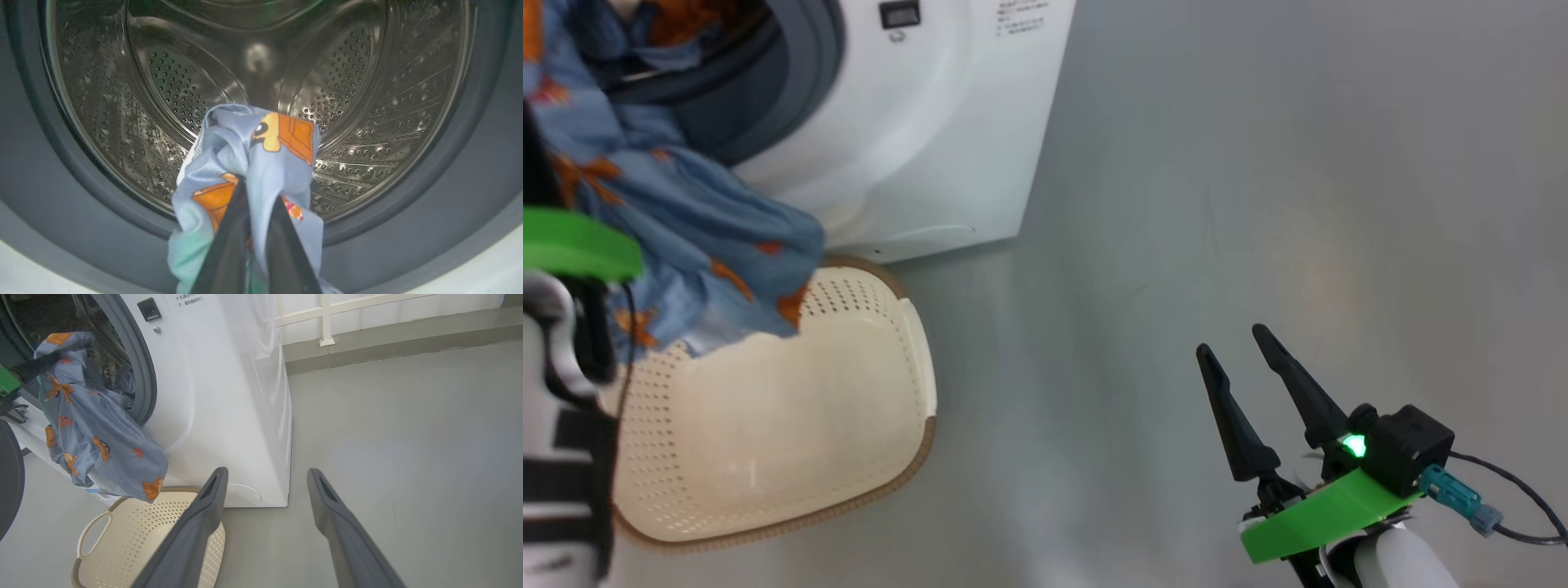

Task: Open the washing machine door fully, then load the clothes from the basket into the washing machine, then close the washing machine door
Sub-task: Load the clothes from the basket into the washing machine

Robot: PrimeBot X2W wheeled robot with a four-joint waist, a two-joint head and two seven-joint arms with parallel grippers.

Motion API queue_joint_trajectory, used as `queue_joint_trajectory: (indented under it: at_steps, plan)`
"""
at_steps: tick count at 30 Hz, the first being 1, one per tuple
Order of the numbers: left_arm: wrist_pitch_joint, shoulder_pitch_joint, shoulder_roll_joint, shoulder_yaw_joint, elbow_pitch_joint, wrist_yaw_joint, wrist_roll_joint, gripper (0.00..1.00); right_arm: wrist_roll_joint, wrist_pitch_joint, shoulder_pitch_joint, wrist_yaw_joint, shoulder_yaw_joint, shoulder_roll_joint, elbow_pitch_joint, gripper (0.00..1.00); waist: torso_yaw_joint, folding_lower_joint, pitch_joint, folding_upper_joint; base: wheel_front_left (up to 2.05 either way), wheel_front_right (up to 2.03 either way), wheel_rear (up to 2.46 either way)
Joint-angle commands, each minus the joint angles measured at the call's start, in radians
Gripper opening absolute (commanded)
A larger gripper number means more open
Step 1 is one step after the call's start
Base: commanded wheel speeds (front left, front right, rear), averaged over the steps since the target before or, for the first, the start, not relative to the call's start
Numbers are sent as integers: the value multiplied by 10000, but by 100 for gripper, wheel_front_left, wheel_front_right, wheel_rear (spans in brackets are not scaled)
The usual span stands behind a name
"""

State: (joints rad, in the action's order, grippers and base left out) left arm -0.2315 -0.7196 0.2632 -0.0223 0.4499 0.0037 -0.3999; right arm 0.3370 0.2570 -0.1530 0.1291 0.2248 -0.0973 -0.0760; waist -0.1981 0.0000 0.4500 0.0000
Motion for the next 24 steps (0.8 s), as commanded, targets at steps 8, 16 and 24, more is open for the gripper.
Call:
queue_joint_trajectory:
  at_steps: [8, 16, 24]
  plan:
    - [-174, -2613, 638, 225, 2106, -113, 136, 0, -127, 48, -318, 16, 526, 36, 174, 100, -525, 0, 1070, 0, 0, 0, 0]
    - [-258, -4286, 909, 407, 3725, -99, 107, 0, -123, 48, -401, 16, 755, -56, 70, 100, -640, 0, 1386, 0, 0, 0, 0]
    - [-298, -5406, 1109, 511, 4452, -329, 311, 0, -82, 48, -298, 16, 857, -141, 76, 100, -726, 0, 1404, 0, 0, 0, 0]
